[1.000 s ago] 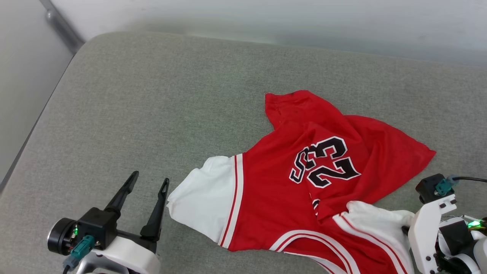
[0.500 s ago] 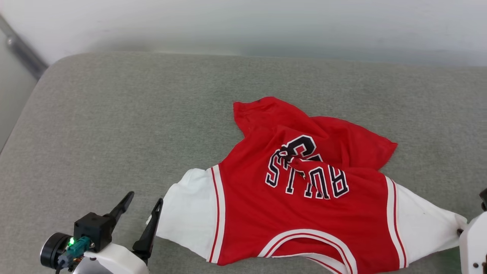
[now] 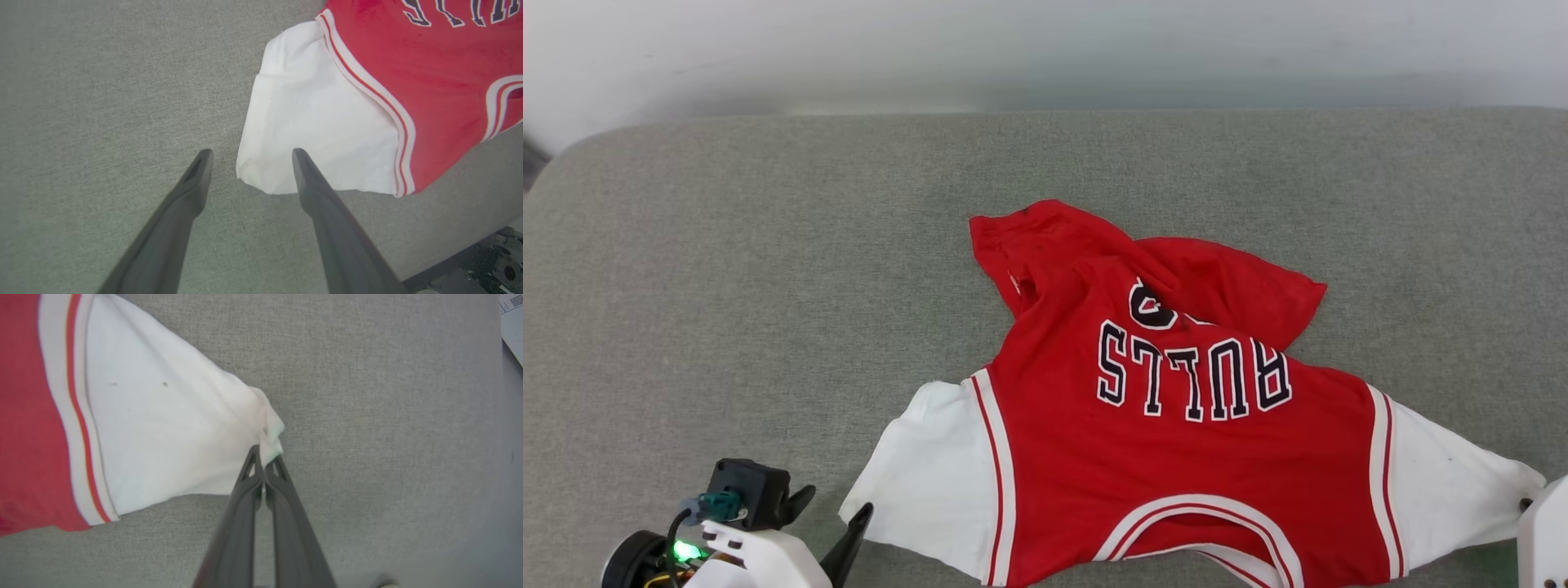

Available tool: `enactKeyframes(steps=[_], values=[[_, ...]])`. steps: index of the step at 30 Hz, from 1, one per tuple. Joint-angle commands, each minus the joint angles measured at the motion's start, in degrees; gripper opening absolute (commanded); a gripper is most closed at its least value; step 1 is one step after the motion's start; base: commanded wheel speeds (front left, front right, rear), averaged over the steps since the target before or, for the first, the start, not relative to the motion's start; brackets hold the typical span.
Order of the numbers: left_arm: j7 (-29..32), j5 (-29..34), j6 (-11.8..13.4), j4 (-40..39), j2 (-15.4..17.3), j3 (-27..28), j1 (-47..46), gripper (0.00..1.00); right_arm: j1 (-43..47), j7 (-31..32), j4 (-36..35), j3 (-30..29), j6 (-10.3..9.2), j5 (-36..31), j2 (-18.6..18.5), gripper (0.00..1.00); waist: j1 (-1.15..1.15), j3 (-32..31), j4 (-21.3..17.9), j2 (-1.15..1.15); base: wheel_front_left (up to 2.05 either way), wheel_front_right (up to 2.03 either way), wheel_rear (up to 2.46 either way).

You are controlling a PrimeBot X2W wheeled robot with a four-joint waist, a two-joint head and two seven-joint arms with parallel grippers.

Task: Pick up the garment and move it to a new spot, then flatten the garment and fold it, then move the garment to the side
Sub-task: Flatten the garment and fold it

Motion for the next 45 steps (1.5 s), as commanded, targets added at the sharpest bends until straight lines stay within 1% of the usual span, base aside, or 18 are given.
enactKeyframes(steps=[1,3,5,8,12,16,19,20,21,22,27,31,38,45], values=[[1.38,-0.56,0.21,-0.36,0.03,-0.39,-0.17,1.0,0.27,0.28,-0.44,0.17,-0.06,-0.39,0.38,0.0,0.0,0.26,-0.29,0.0,0.0,0.0,0.0],[3.54,-1.66,0.31,-0.57,-0.4,-0.87,-1.08,1.0,-0.03,0.45,-0.86,0.48,-0.06,-0.49,0.75,0.0,0.0,0.66,-0.55,0.0,0.0,0.0,0.0],[5.77,-1.34,0.62,0.14,0.19,-1.45,-1.87,1.0,-0.32,0.39,-1.18,0.87,-0.06,-0.46,1.03,0.0,0.0,0.97,-0.79,0.0,0.0,0.0,0.0],[7.92,-1.39,1.03,1.46,0.12,-2.19,-3.03,1.0,-0.84,0.1,-1.45,1.46,-0.06,-0.08,1.4,0.0,0.0,1.61,-1.28,0.0,0.0,0.0,0.0],[9.52,-0.74,1.71,3.99,0.17,-2.83,-4.04,1.0,-1.28,-0.2,-1.63,2.16,-0.06,0.4,1.89,0.0,0.0,2.6,-1.83,0.0,0.0,0.0,0.0],[9.69,0.1,2.16,6.94,-0.01,-3.53,-4.69,1.0,-1.56,-0.76,-1.62,2.52,-0.06,0.86,1.85,0.0,0.0,3.44,-2.19,0.0,0.0,0.0,0.0],[10.57,-0.77,1.45,8.94,-0.69,-4.6,-4.77,1.0,-1.89,-1.09,-1.51,2.74,-0.06,1.27,1.63,0.0,0.0,4.03,-2.32,0.0,0.0,0.0,0.0],[11.0,-1.18,1.15,9.42,-0.95,-5.13,-4.69,0.6,-1.99,-1.18,-1.46,2.76,-0.06,1.38,1.53,0.0,0.0,4.16,-2.33,0.0,0.0,0.0,0.0],[11.28,-1.65,0.82,9.82,-1.27,-5.58,-4.56,0.37,-1.96,-1.16,-1.37,2.8,-0.06,1.51,1.45,0.0,0.0,4.23,-2.35,0.0,0.0,0.0,0.0],[11.49,-1.91,0.55,10.1,-1.39,-6.02,-4.59,0.0,-1.89,-1.25,-1.26,2.86,-0.06,1.51,1.37,0.0,0.0,4.22,-2.35,0.0,0.0,0.0,0.0],[9.94,-2.9,0.31,9.71,-1.73,-5.7,-4.98,0.0,-2.57,-2.16,-0.91,3.02,-0.06,2.18,0.67,0.0,0.0,3.15,-2.15,0.0,0.0,0.0,0.0],[7.37,-4.62,0.7,6.02,-2.07,-3.31,-4.44,0.0,-3.23,-3.0,-0.92,2.76,-0.06,2.78,-0.13,0.0,0.0,1.24,-1.96,0.0,0.0,0.0,0.0],[4.49,-7.51,1.31,-5.97,0.25,2.55,-3.52,0.0,-6.41,-4.21,-3.27,2.5,-0.06,6.62,-2.25,0.0,0.0,-2.29,-1.91,0.0,0.0,0.0,0.0],[3.72,-8.7,2.0,-17.71,4.97,10.47,-7.34,0.0,-14.27,-4.8,-7.18,1.26,-0.06,11.48,-4.6,0.0,0.0,-4.96,-2.72,0.0,0.0,0.0,0.0]])
